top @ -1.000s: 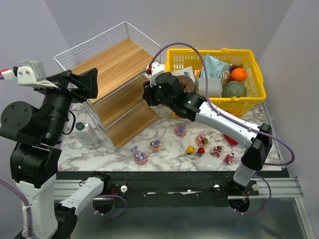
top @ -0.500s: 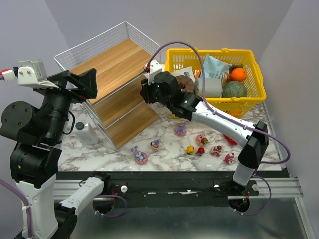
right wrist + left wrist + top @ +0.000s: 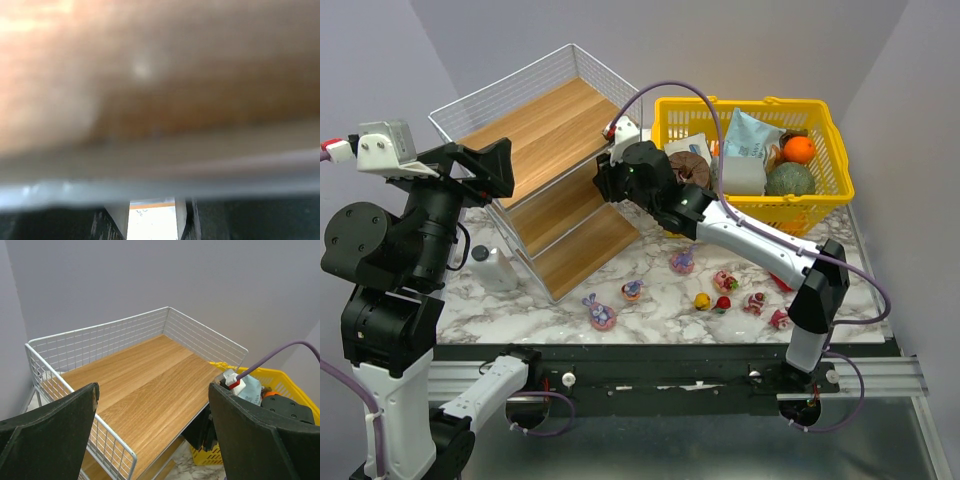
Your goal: Place and organize the plastic toys onto the shelf
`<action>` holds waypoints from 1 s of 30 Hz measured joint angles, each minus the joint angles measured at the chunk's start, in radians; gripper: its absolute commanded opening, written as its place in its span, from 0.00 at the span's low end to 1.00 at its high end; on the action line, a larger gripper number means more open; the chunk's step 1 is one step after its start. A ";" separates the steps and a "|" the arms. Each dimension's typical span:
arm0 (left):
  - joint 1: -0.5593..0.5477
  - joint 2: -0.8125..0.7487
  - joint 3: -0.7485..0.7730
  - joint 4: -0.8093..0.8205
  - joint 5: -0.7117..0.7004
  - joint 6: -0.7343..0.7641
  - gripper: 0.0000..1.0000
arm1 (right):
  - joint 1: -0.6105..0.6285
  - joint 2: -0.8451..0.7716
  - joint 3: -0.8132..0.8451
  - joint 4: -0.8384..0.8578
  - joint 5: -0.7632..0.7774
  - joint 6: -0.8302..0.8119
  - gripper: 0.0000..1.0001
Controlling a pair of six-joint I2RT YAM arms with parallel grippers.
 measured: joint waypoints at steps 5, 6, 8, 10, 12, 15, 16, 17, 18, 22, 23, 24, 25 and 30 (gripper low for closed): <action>0.000 0.000 0.000 0.000 -0.004 0.010 0.99 | 0.000 0.003 0.000 0.010 0.007 -0.001 0.22; 0.000 0.000 0.000 0.000 -0.004 0.011 0.99 | 0.000 0.003 0.000 0.010 0.009 -0.002 0.24; 0.000 0.000 -0.001 0.000 -0.005 0.013 0.99 | 0.000 0.004 0.000 0.010 0.010 -0.006 0.30; 0.000 0.000 -0.001 0.000 -0.005 0.016 0.99 | 0.000 0.005 0.000 0.013 0.013 -0.013 0.33; 0.000 0.000 -0.001 0.000 -0.006 0.019 0.99 | 0.000 0.006 0.001 0.014 0.013 -0.018 0.40; 0.000 0.000 -0.001 0.000 -0.006 0.024 0.99 | 0.000 0.009 0.006 0.014 0.013 -0.021 0.45; 0.000 0.000 -0.001 0.000 -0.006 0.026 0.99 | 0.000 0.011 0.007 0.014 0.013 -0.023 0.46; 0.000 0.000 -0.001 0.000 -0.006 0.027 0.99 | 0.000 0.013 0.007 0.013 0.013 -0.024 0.47; 0.000 0.000 -0.001 0.000 -0.006 0.027 0.99 | 0.000 0.017 0.007 0.006 0.014 -0.026 0.48; 0.000 0.000 -0.001 0.000 -0.007 0.031 0.99 | 0.000 0.023 0.009 0.012 0.021 -0.035 0.51; 0.000 0.000 -0.001 0.000 -0.007 0.032 0.99 | 0.000 0.023 0.009 0.012 0.021 -0.036 0.53; 0.000 0.000 -0.001 0.000 -0.007 0.033 0.99 | 0.000 0.024 0.009 0.012 0.021 -0.036 0.54; 0.000 0.000 -0.001 0.000 -0.007 0.034 0.99 | 0.000 0.024 0.009 0.012 0.021 -0.037 0.54; 0.000 0.000 -0.001 0.000 -0.016 0.036 0.99 | 0.000 0.024 0.009 0.012 0.021 -0.040 0.63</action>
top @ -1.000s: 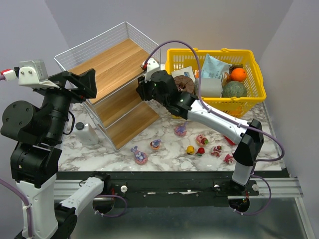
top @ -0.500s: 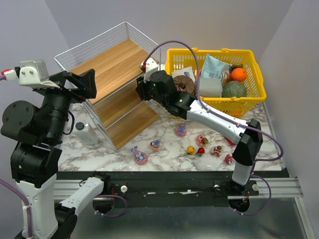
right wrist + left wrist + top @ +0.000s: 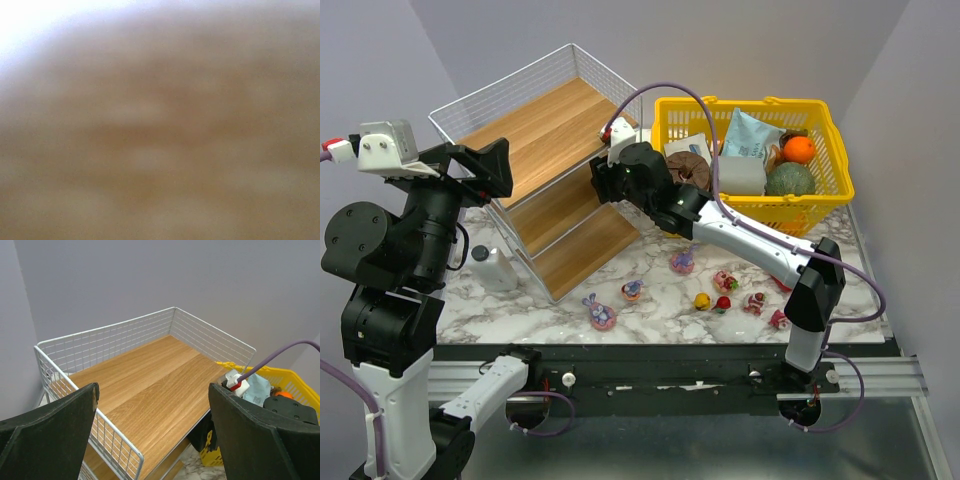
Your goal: Place and organize the plastic toys onto the shelf
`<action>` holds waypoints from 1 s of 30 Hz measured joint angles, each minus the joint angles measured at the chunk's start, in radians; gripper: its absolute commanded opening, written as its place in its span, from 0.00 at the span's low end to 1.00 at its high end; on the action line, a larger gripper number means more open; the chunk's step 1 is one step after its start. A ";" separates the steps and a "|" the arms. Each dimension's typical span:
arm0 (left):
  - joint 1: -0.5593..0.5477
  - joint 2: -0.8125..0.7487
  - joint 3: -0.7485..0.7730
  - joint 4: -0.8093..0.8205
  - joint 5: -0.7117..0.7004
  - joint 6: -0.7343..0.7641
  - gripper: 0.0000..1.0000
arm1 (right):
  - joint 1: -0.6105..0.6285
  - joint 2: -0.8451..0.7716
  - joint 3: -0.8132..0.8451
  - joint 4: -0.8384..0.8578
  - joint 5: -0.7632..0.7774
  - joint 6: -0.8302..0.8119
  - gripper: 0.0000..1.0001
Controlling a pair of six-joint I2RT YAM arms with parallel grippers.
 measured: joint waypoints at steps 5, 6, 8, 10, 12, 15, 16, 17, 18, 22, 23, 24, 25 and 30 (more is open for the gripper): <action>0.000 0.000 -0.001 -0.002 -0.005 0.005 0.99 | 0.000 0.000 0.000 0.000 0.000 -0.001 0.74; 0.000 0.000 -0.001 -0.002 -0.006 0.006 0.99 | 0.000 0.000 0.000 0.001 0.000 -0.001 0.75; 0.000 0.000 -0.001 -0.003 -0.006 0.007 0.99 | 0.000 0.000 0.000 0.001 -0.001 0.000 0.77; 0.000 0.000 -0.001 -0.003 -0.006 0.010 0.99 | 0.000 0.000 0.000 0.001 -0.001 0.000 0.81; 0.000 0.000 -0.001 -0.006 -0.007 0.012 0.99 | 0.000 -0.002 0.000 0.000 -0.002 0.001 0.83; 0.000 0.000 -0.001 -0.008 -0.007 0.013 0.99 | 0.000 -0.009 -0.005 0.000 -0.009 0.007 0.86; 0.000 0.000 -0.001 -0.008 -0.007 0.013 0.99 | 0.000 -0.016 -0.015 0.001 -0.014 0.008 0.86; 0.000 0.000 -0.001 -0.010 -0.007 0.013 0.99 | 0.000 -0.030 -0.034 0.004 -0.023 0.010 0.87; 0.000 0.000 -0.001 -0.010 -0.008 0.012 0.99 | 0.000 -0.047 -0.056 0.006 -0.029 0.011 0.87; 0.000 -0.001 -0.006 -0.011 -0.008 0.012 0.99 | 0.000 -0.104 -0.121 0.008 -0.060 0.017 0.87; 0.000 -0.001 -0.008 -0.011 -0.007 0.012 0.99 | 0.000 -0.119 -0.135 0.007 -0.067 0.018 0.87; 0.000 -0.002 -0.013 -0.010 -0.007 0.011 0.99 | 0.000 -0.132 -0.148 0.009 -0.076 0.021 0.87; 0.000 -0.003 -0.017 -0.012 -0.008 0.011 0.99 | 0.000 -0.148 -0.163 0.011 -0.086 0.023 0.87; 0.000 -0.015 -0.034 -0.015 -0.008 0.001 0.99 | 0.000 -0.272 -0.275 0.016 -0.161 0.036 0.87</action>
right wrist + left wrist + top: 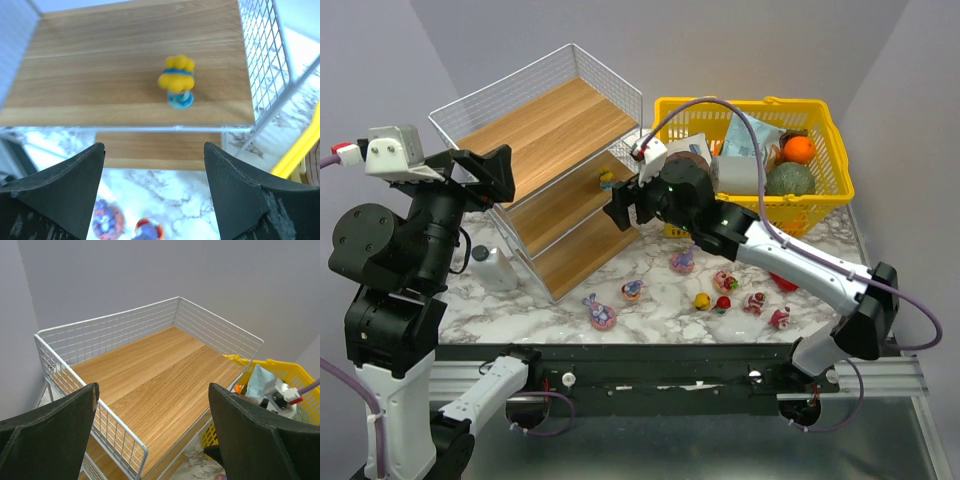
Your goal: Place and organize the plastic toys onto the shelf
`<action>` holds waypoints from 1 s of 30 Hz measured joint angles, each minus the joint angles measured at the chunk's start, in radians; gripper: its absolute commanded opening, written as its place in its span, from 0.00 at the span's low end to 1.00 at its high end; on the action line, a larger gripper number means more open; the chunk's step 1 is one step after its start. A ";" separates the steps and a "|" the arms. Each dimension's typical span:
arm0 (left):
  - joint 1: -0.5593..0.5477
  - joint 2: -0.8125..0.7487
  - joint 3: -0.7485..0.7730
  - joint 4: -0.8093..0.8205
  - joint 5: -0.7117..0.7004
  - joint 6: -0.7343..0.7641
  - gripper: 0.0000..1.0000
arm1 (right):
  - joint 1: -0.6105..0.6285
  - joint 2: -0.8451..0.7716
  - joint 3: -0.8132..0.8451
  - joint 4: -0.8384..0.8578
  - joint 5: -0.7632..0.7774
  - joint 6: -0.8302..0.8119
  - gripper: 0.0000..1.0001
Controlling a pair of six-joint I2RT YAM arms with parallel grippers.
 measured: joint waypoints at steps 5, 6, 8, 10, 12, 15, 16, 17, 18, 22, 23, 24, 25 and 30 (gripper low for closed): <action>0.000 -0.023 -0.006 -0.003 0.000 -0.008 0.99 | 0.000 -0.190 -0.171 0.020 -0.041 0.043 0.87; 0.000 -0.026 -0.006 -0.004 0.000 -0.009 0.99 | 0.000 -0.240 -0.223 0.022 -0.041 0.060 0.87; 0.000 -0.040 -0.011 -0.006 0.000 -0.011 0.99 | 0.000 -0.319 -0.308 0.010 -0.037 0.089 0.87; 0.000 -0.049 -0.016 -0.007 0.000 -0.012 0.99 | 0.000 -0.382 -0.385 -0.007 -0.028 0.122 0.87; 0.000 -0.057 -0.025 -0.008 0.001 -0.014 0.99 | 0.000 -0.434 -0.462 -0.029 -0.012 0.158 0.86; 0.000 -0.066 -0.042 -0.008 0.001 -0.020 0.99 | 0.000 -0.498 -0.581 -0.079 0.020 0.212 0.86; 0.000 -0.067 -0.047 -0.008 0.002 -0.024 0.99 | 0.000 -0.520 -0.624 -0.101 0.034 0.233 0.86; 0.000 -0.068 -0.053 -0.008 0.004 -0.027 0.99 | 0.000 -0.536 -0.658 -0.119 0.045 0.250 0.86; 0.000 -0.068 -0.060 -0.008 0.007 -0.031 0.99 | 0.000 -0.551 -0.689 -0.138 0.056 0.270 0.85; 0.000 -0.068 -0.081 -0.010 0.022 -0.047 0.99 | 0.000 -0.588 -0.794 -0.191 0.101 0.347 0.82; 0.000 -0.068 -0.083 -0.010 0.024 -0.050 0.99 | 0.000 -0.589 -0.815 -0.198 0.111 0.365 0.81; 0.000 -0.068 -0.085 -0.011 0.027 -0.053 0.99 | 0.000 -0.586 -0.831 -0.205 0.119 0.383 0.79; 0.000 -0.068 -0.086 -0.011 0.030 -0.055 0.99 | 0.000 -0.577 -0.841 -0.216 0.127 0.395 0.78; 0.000 -0.068 -0.088 -0.011 0.039 -0.060 0.99 | 0.000 -0.476 -0.846 -0.246 0.161 0.459 0.73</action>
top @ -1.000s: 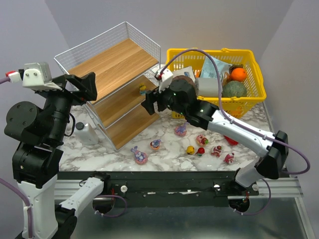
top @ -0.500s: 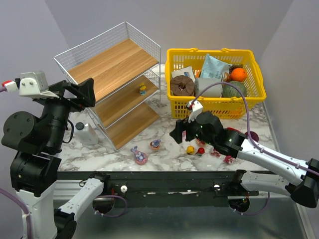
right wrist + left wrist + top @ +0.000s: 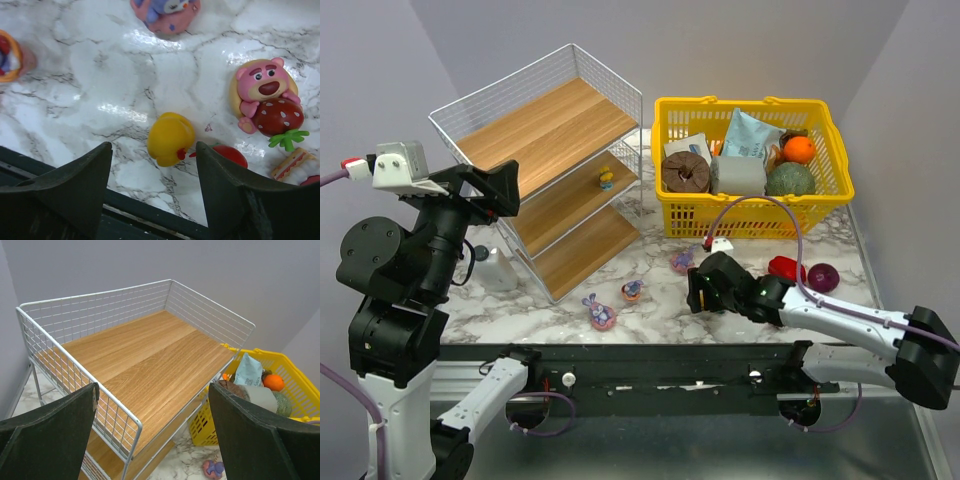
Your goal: Place and organize the plastic toys onto the shelf
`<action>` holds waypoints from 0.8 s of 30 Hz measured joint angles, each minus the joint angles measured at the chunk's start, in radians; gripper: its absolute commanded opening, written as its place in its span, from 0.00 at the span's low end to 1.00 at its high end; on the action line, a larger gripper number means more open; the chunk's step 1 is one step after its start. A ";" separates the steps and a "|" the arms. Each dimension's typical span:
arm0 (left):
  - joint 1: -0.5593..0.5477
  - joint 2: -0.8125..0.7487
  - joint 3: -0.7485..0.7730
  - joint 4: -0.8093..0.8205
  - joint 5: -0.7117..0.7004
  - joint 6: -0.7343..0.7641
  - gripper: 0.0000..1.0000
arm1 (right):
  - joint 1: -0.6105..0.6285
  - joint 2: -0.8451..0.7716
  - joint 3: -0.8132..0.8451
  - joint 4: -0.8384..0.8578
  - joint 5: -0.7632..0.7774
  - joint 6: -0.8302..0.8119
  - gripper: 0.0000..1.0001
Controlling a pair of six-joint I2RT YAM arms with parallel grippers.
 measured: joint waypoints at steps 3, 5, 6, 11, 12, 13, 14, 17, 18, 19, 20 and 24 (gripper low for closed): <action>0.000 0.000 0.000 0.000 0.002 -0.001 0.99 | 0.000 0.054 0.000 -0.003 0.016 0.019 0.70; 0.000 0.000 0.000 0.000 0.002 -0.003 0.99 | 0.000 0.080 0.000 -0.003 0.026 0.026 0.68; 0.000 0.000 0.000 0.000 0.002 -0.004 0.99 | 0.000 0.093 0.000 -0.003 0.028 0.028 0.65; 0.000 0.000 0.000 -0.002 0.002 -0.004 0.99 | 0.000 0.130 0.000 -0.002 0.030 0.043 0.56; 0.000 0.000 0.000 -0.002 0.002 -0.004 0.99 | 0.000 0.134 0.000 -0.002 0.030 0.044 0.51; 0.000 0.000 0.000 -0.002 0.002 -0.004 0.99 | 0.000 0.137 0.000 -0.001 0.031 0.045 0.48; 0.000 0.000 0.000 -0.002 0.002 -0.004 0.99 | 0.000 0.140 0.000 -0.001 0.031 0.044 0.45; 0.000 0.000 0.000 -0.002 0.002 -0.004 0.99 | 0.000 0.146 0.002 0.004 0.034 0.047 0.29; 0.000 -0.001 0.000 -0.002 0.002 -0.004 0.99 | 0.000 0.150 0.003 0.007 0.034 0.049 0.21; 0.000 -0.001 0.000 -0.002 0.002 -0.004 0.99 | 0.000 0.153 0.006 0.006 0.035 0.047 0.16; 0.000 -0.001 -0.001 -0.002 0.002 -0.004 0.99 | 0.000 0.156 0.009 0.007 0.035 0.047 0.12; 0.000 -0.002 -0.002 -0.002 0.002 -0.003 0.99 | 0.000 0.157 0.030 -0.006 0.034 0.043 0.07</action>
